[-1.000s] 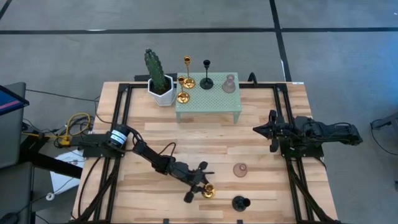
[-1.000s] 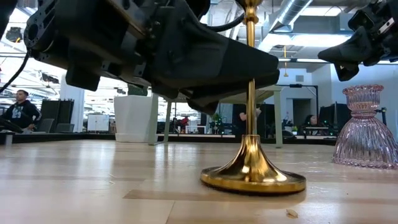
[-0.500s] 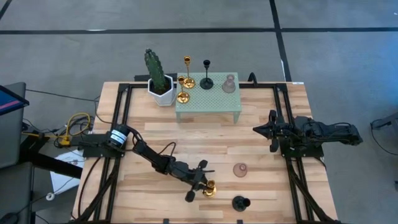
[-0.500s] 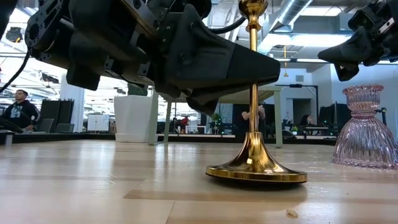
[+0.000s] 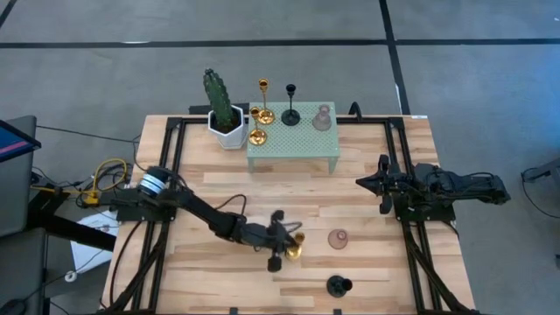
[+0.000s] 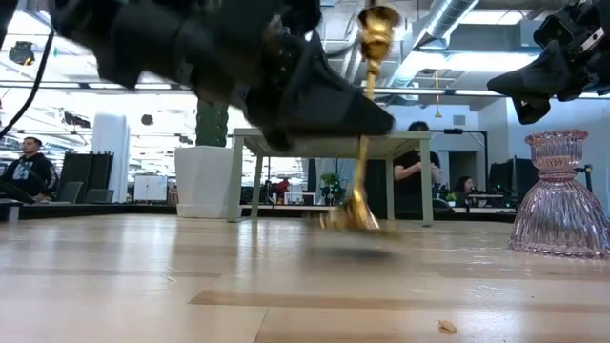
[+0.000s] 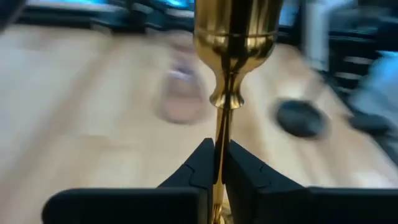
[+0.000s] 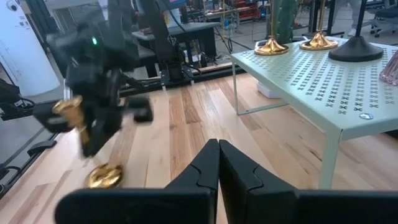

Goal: Pick & Place candle stick holders
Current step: Put the gold candle holder on the shelf

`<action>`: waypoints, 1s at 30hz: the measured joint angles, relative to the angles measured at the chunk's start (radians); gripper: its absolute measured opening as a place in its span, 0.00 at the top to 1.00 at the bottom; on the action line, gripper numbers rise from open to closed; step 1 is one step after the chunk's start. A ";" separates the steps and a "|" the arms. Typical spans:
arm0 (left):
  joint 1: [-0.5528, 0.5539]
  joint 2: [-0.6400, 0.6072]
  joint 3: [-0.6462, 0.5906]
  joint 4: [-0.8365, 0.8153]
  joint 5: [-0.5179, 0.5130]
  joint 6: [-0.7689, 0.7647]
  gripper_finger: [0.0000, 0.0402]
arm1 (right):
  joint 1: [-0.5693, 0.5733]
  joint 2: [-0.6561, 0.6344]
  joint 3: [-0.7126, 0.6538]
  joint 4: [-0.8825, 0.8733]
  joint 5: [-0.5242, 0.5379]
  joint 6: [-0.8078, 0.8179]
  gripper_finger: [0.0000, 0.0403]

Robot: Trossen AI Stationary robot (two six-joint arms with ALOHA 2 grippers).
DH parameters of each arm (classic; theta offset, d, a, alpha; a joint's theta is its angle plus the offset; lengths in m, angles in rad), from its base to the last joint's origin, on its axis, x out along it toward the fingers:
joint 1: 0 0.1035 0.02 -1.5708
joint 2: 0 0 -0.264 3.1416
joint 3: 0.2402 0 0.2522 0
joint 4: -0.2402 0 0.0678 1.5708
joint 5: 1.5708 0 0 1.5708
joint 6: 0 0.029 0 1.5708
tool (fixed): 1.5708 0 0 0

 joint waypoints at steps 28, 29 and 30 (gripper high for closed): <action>0.377 -0.375 0.000 -0.138 -0.476 0.268 0.96 | 0.000 0.000 0.000 0.000 0.003 -0.053 1.00; 0.397 -0.375 0.001 -0.134 -0.463 0.256 0.95 | 0.000 0.000 0.000 0.000 0.003 -0.053 1.00; 0.416 -0.375 0.001 -0.134 -0.457 0.252 0.95 | 0.000 0.000 0.000 0.000 0.003 -0.053 1.00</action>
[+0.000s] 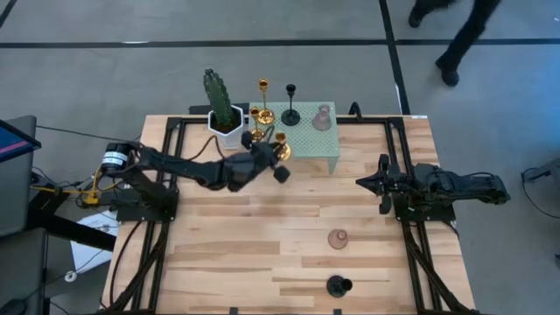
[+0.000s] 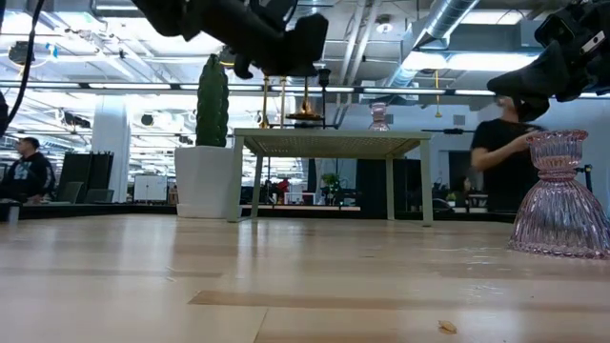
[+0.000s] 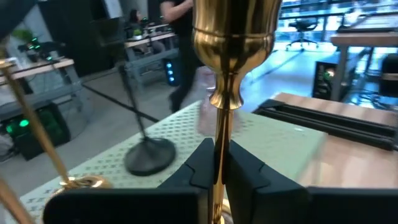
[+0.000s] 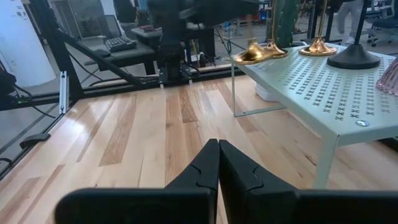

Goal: Pick & Place candle stick holders
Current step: Put the gold candle holder on the shelf

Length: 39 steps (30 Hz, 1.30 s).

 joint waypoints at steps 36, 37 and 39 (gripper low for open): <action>0.202 0.071 0.002 0.028 0.155 -0.107 0.90 | 0.000 0.000 0.000 -0.036 0.000 0.003 1.00; 0.202 0.071 0.000 0.019 0.156 -0.106 0.88 | 0.000 0.000 0.000 -0.036 0.000 0.003 1.00; 0.202 0.071 -0.002 0.011 0.159 -0.103 0.85 | 0.000 0.000 0.000 -0.036 0.000 0.003 1.00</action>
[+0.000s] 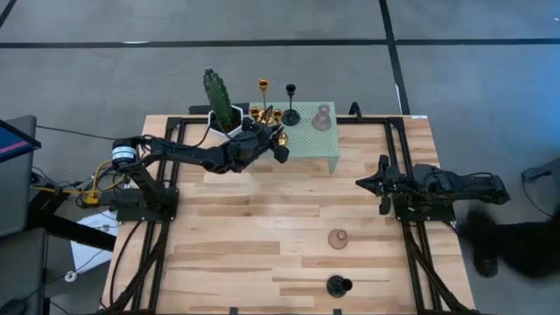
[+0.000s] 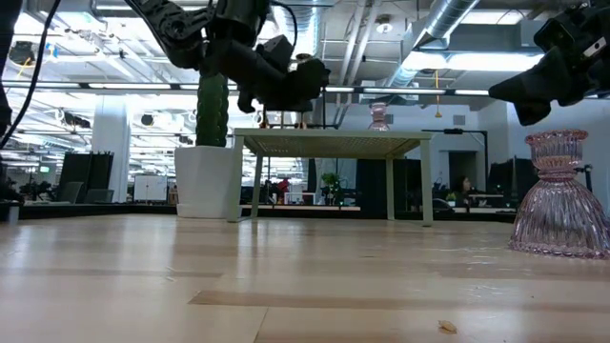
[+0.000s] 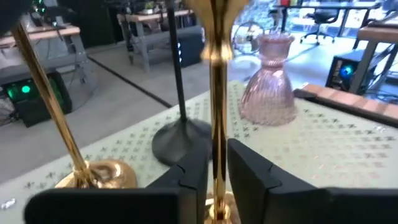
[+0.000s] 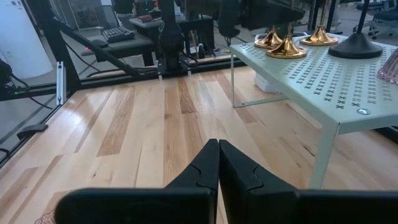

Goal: Pick & Place candle stick holders
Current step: Put the gold candle holder on the shelf

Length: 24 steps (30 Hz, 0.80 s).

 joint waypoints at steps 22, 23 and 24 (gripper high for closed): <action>-0.001 -0.004 0.002 0.015 0.027 0.012 0.79 | 0.000 0.000 0.000 -0.008 0.000 -0.002 1.00; -0.001 -0.004 0.002 0.015 0.023 0.017 0.79 | 0.000 0.000 0.000 -0.008 0.000 -0.002 1.00; 0.000 -0.004 0.002 0.015 0.021 0.031 0.78 | 0.000 0.000 0.000 -0.008 0.000 -0.002 1.00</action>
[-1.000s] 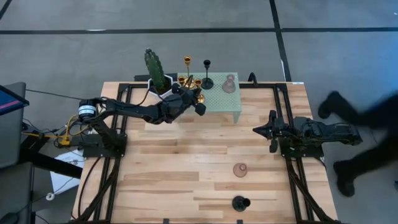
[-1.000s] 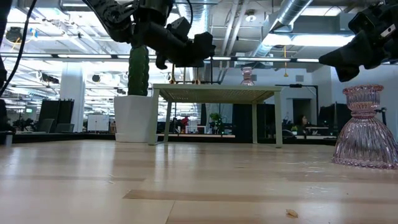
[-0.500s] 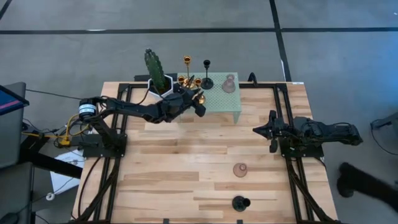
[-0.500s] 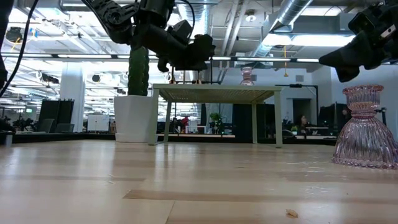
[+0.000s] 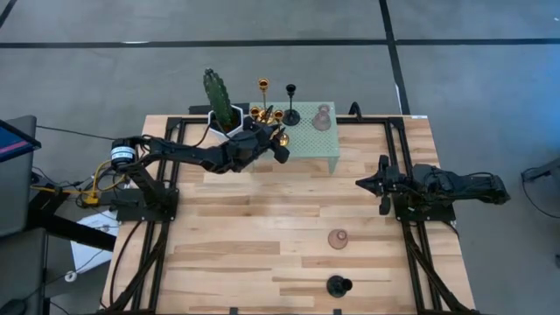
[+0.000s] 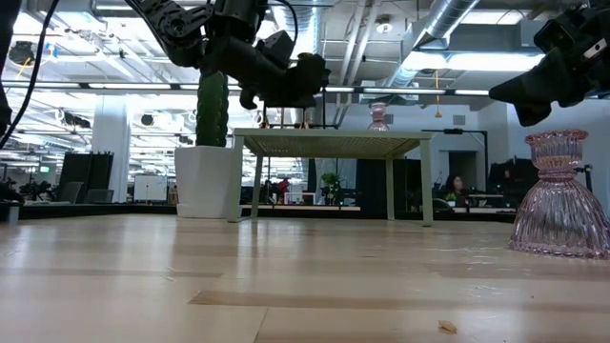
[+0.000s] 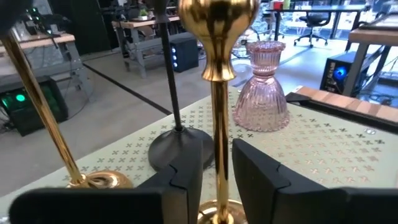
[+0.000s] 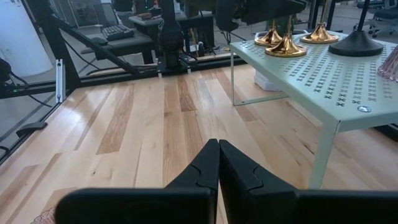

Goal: Pick & Place candle stick holders
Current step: Put the gold candle holder on the shelf, then put the black candle holder on the shelf

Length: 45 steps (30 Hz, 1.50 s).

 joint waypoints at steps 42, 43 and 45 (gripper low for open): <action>-0.242 -0.348 0.000 -0.574 0.004 -0.010 0.48 | 0.000 0.000 0.000 0.001 0.000 0.002 1.00; -0.257 -0.352 0.000 -0.587 0.009 -0.010 0.48 | 0.000 0.000 0.000 0.002 0.000 0.002 1.00; -0.281 -0.358 0.000 -0.588 0.027 -0.007 0.48 | 0.000 0.000 0.000 0.001 0.000 0.001 1.00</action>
